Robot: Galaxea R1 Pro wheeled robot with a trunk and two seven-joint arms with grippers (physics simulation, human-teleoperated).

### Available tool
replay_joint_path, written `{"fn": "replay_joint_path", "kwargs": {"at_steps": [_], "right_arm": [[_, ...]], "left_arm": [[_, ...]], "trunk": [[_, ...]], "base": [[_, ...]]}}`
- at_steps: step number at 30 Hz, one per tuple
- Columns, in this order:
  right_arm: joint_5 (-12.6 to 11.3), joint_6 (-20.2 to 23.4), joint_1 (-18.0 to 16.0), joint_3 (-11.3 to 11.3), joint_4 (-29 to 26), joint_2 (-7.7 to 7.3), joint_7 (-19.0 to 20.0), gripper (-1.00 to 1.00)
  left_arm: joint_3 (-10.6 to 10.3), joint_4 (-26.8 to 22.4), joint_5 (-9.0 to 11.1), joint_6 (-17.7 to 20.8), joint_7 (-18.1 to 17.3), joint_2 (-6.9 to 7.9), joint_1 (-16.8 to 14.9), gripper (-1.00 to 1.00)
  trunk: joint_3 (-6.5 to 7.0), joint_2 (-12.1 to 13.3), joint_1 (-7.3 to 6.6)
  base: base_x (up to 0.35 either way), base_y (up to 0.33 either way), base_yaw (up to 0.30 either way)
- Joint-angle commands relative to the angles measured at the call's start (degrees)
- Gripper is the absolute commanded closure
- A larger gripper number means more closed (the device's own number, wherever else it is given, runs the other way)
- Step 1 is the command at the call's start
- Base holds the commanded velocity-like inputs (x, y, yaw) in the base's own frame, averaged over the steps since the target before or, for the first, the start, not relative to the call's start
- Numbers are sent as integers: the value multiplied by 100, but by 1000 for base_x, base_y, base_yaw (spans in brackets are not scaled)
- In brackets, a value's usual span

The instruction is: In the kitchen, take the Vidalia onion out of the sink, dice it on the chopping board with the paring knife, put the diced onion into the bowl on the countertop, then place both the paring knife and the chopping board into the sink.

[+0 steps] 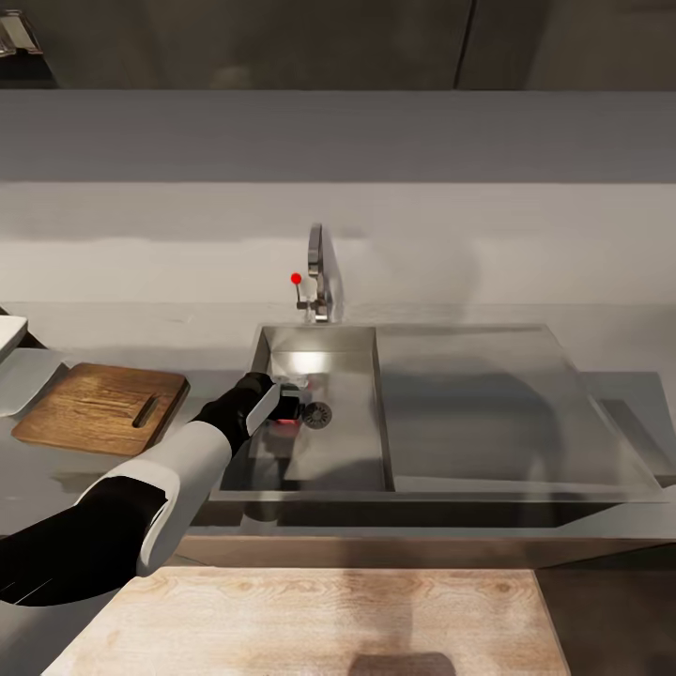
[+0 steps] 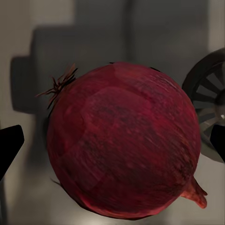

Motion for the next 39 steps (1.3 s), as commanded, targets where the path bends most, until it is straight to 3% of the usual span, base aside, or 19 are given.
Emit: {"fn": "replay_joint_path", "kwargs": {"at_steps": [1, 24, 25, 39], "right_arm": [[57, -9, 2, -48, -10, 6, 42, -100], [65, -2, 2, -58, -2, -11, 81, -100], [65, -4, 2, -53, -2, -11, 78, -100], [65, -10, 2, -49, -9, -2, 76, -100]], "left_arm": [[-40, -7, 61, 20, 42, 2, -4, -100], [-40, -17, 61, 24, 42, 4, -4, -100], [-40, -26, 61, 25, 45, 9, -4, 100], [-40, -33, 61, 29, 50, 3, -4, 100]], "trunk": [[-12, -10, 3], [-22, -10, 3], [-22, -10, 3], [26, -10, 3]], "base": [[0, 0, 0], [0, 0, 0], [0, 0, 0], [0, 0, 0]]}}
